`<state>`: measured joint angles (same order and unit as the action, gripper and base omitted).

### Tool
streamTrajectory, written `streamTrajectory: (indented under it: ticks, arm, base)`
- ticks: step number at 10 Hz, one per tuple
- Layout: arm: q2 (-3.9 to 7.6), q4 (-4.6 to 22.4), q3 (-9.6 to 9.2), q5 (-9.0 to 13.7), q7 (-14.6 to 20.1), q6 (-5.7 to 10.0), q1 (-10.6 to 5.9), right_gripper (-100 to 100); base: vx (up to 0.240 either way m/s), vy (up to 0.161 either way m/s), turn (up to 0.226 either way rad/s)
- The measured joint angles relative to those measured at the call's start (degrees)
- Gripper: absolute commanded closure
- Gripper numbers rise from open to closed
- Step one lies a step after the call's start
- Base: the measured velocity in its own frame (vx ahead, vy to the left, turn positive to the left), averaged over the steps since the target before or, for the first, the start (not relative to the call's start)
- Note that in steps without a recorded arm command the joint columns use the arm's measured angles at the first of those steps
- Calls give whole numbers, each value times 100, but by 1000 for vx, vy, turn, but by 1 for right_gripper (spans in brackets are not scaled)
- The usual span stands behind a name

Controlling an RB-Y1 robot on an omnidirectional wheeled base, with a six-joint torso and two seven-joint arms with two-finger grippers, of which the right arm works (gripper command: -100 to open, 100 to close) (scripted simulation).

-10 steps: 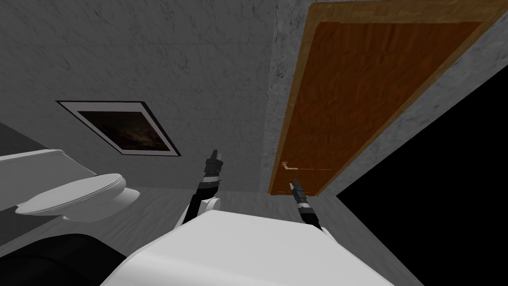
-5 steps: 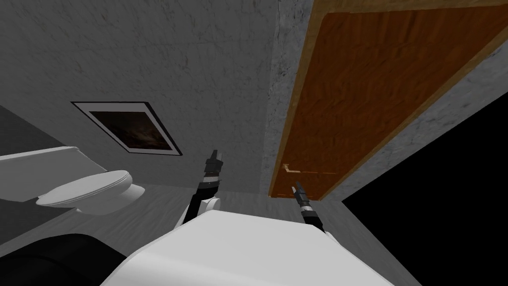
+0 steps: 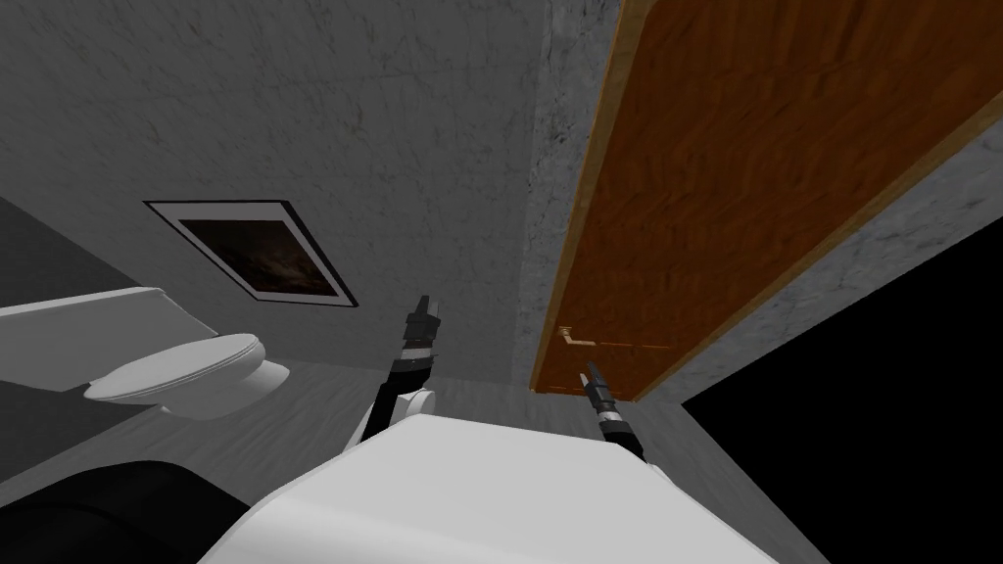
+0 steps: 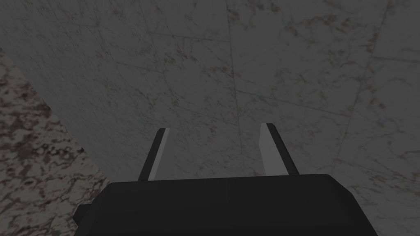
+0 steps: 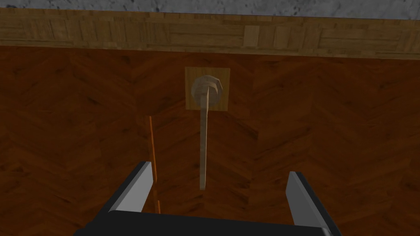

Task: Pull the door open

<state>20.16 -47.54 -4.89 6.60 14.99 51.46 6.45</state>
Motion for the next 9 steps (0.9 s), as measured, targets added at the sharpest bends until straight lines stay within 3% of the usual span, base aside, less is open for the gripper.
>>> streamTrajectory:
  ticks: [3, 4, 6, 9]
  arm:
    - [76, 433, -5, 37, 107, 123, -111, -100]
    - [80, 450, -5, 39, 117, 134, -116, -100]
    - [29, 704, 138, 138, 31, 125, -315, -100]
    - [-20, 1160, 322, 268, -80, 174, -622, -100]
  base:
    - [50, -31, 41]
    - [41, -28, 190]
    - [100, -65, 286]
    - [71, -50, 181]
